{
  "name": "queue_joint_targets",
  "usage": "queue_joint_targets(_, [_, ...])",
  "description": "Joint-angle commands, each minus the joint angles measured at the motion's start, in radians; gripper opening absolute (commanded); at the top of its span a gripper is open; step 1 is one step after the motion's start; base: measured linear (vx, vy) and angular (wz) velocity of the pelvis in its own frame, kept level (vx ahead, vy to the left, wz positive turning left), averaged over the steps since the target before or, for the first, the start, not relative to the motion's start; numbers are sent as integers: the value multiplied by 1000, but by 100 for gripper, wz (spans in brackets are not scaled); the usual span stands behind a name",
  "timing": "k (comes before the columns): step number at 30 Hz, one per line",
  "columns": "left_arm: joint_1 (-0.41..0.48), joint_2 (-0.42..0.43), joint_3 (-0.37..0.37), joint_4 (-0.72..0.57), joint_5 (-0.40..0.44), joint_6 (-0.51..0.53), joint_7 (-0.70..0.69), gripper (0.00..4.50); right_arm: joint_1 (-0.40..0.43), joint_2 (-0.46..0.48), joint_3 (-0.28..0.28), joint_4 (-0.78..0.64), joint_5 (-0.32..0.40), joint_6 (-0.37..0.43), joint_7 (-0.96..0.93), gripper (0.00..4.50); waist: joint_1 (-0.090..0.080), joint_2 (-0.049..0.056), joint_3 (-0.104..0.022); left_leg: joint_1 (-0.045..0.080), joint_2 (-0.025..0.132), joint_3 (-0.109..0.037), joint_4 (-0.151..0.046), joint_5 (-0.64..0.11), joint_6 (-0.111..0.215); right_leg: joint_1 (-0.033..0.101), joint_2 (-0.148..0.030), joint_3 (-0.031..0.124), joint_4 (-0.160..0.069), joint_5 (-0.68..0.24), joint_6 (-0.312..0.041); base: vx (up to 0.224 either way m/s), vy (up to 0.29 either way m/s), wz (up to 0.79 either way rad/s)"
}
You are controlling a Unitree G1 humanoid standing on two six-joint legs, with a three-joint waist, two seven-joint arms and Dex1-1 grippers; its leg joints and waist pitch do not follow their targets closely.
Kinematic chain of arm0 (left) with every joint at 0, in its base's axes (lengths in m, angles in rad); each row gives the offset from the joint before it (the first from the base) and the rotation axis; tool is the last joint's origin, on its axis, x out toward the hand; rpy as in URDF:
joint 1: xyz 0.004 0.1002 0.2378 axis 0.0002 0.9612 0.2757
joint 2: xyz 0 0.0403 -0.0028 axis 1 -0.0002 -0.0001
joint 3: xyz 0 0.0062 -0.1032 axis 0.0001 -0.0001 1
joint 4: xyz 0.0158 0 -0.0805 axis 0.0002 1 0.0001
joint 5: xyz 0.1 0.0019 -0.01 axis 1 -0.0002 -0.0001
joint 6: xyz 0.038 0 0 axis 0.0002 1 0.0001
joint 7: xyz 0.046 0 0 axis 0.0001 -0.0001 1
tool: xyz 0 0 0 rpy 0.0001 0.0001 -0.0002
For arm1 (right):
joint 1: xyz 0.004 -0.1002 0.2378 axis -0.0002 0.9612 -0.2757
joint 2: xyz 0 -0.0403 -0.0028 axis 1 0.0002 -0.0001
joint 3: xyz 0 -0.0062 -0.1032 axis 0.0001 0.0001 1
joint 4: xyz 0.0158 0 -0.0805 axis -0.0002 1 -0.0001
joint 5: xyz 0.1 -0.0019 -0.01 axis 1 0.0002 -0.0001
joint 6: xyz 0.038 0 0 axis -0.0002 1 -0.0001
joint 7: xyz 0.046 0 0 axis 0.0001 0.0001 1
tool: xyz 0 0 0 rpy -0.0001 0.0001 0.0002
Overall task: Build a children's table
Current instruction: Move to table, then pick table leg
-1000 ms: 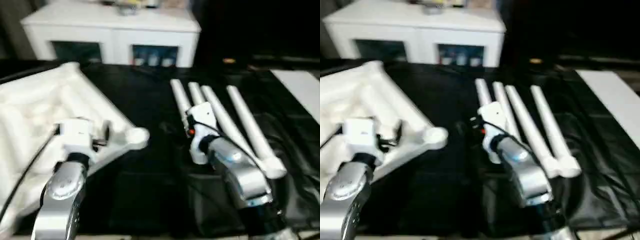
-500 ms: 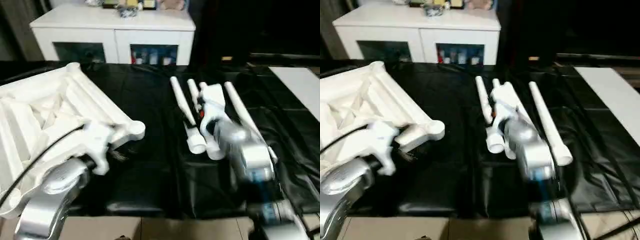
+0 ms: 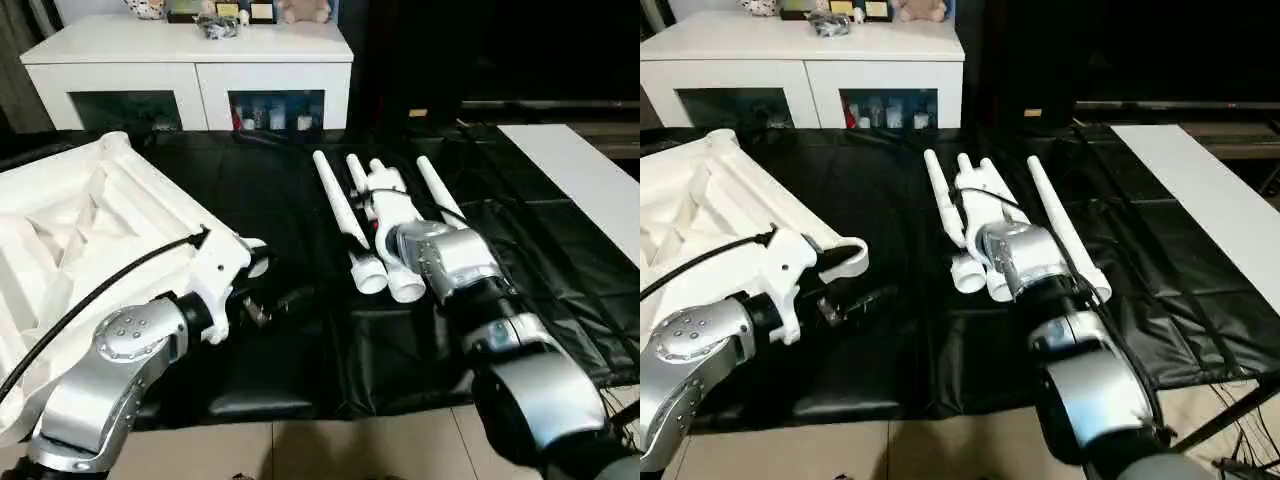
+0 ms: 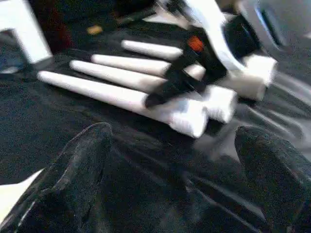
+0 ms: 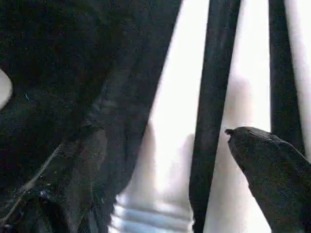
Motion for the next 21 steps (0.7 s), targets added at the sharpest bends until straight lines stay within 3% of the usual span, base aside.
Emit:
queue_joint_targets(1, [-19,1,11,2,23,16,30,449,-46,5,-28,43,11,-40,-2,450,-3,17,-46,14,49,-18,-116,-644,-49,48,-59,17,-81,-576,-49,0,0,0])
queue_joint_targets(2, [-19,1,11,2,23,16,30,449,-46,5,-28,43,11,-40,-2,450,5,24,-43,-2,65,-17,-144,-694,-52,64,-49,21,-42,-523,-55,-57,-22,-3])
queue_joint_targets(3, [-19,-7,16,7,39,14,57,449,-55,6,-37,51,16,-51,-1,450,14,27,-44,-11,75,-12,-162,-716,-55,72,-42,29,-7,-473,-67,-57,-22,-3])
queue_joint_targets(4, [-22,-17,24,12,50,16,83,449,-62,8,-48,55,23,-62,-1,450,45,25,-39,-39,92,14,-211,-746,-51,90,-23,50,88,-409,-69,-57,-60,11])
queue_joint_targets(5, [-24,-32,35,21,60,20,117,449,-74,10,-62,71,33,-73,7,450,54,-9,-37,-5,70,51,-183,-672,-41,46,-19,89,56,-537,-46,-13,-124,24])
queue_joint_targets(6, [-23,-49,45,31,70,33,152,449,-81,11,-69,82,37,-78,11,450,50,-48,-36,83,3,61,-37,-518,-45,-62,-39,73,-111,-842,27,-13,-124,24])
queue_joint_targets(7, [-21,-58,49,41,76,44,175,449,-88,12,-71,99,37,-85,15,450,36,-44,-19,152,-47,52,150,-214,-9,-162,-112,84,-229,-1215,56,-1,-123,11])
queue_joint_targets(8, [-16,-65,52,46,79,46,189,449,-92,12,-67,113,35,-89,23,450,50,-34,-33,29,-31,17,63,-182,41,17,-155,108,-158,-1054,71,58,-39,-20])
queue_joint_targets(9, [-12,-73,56,47,78,49,201,449,-98,13,-62,132,31,-93,31,450,63,-8,-45,18,1,6,-5,-209,31,51,-133,78,-108,-897,48,58,-39,-20])
queue_joint_targets(10, [-10,-78,59,47,76,50,208,449,-103,14,-61,148,27,-99,36,450,61,6,-58,55,34,5,-57,-299,25,24,-71,51,-82,-554,-14,0,0,0])
queue_joint_targets(11, [-9,-80,61,46,74,55,212,449,-109,15,-63,166,23,-109,32,450,52,25,-68,47,62,-11,-88,-320,11,41,-53,50,-40,-226,-121,-56,0,10])
queue_joint_targets(12, [-9,-78,57,41,71,59,208,449,-119,16,-73,194,24,-122,15,450,46,21,-65,45,65,-6,-96,-341,10,41,-53,51,-39,-157,-160,-56,0,10])
queue_joint_targets(13, [-9,-75,54,37,69,61,203,449,-126,16,-82,212,25,-132,2,450,42,12,-53,52,51,4,-97,-424,14,37,-53,47,-60,-249,-178,-57,7,6])
queue_joint_targets(14, [-9,-74,51,32,67,63,198,449,-133,17,-91,230,25,-140,-8,450,36,3,-44,81,26,19,-73,-478,17,13,-54,30,-104,-475,-124,0,0,0])
queue_joint_targets(15, [-9,-73,53,25,66,69,195,449,-141,18,-96,248,20,-152,-23,450,34,-2,-41,91,18,23,-64,-480,22,6,-53,18,-121,-556,-86,0,0,0])
queue_joint_targets(16, [-9,-72,55,20,65,74,194,449,-146,18,-98,259,15,-159,-32,450,24,5,-34,100,17,21,-57,-501,33,5,-46,-28,-156,-653,1,0,0,0])
queue_joint_targets(17, [-8,-71,57,16,65,77,192,449,-150,19,-99,268,11,-170,-42,450,18,34,-31,86,64,7,-93,-615,42,38,-27,-71,-134,-587,41,0,0,0])
queue_joint_targets(18, [-8,-70,58,13,65,79,192,449,-153,20,-101,273,12,-177,-43,450,38,52,-31,7,128,-8,-169,-719,40,104,-23,-40,43,-400,-1,-67,-23,-8])
queue_joint_targets(19, [-7,-67,61,8,63,84,190,449,-159,22,-105,284,13,-189,-44,450,87,70,-23,-43,119,49,-216,-864,-1,88,-4,-27,150,-134,-80,-53,-48,-4])
queue_joint_targets(20, [-6,-62,63,3,58,88,188,449,-167,25,-108,300,15,-200,-44,450,73,34,-39,-15,131,33,-204,-827,47,91,-20,24,174,-127,-64,-53,-48,-4])
queue_joint_targets(21, [-6,-56,65,-1,53,94,187,449,-175,27,-112,317,17,-211,-45,450,91,-1,-54,80,83,52,-129,-678,14,15,-49,106,90,-398,-32,80,-145,16])
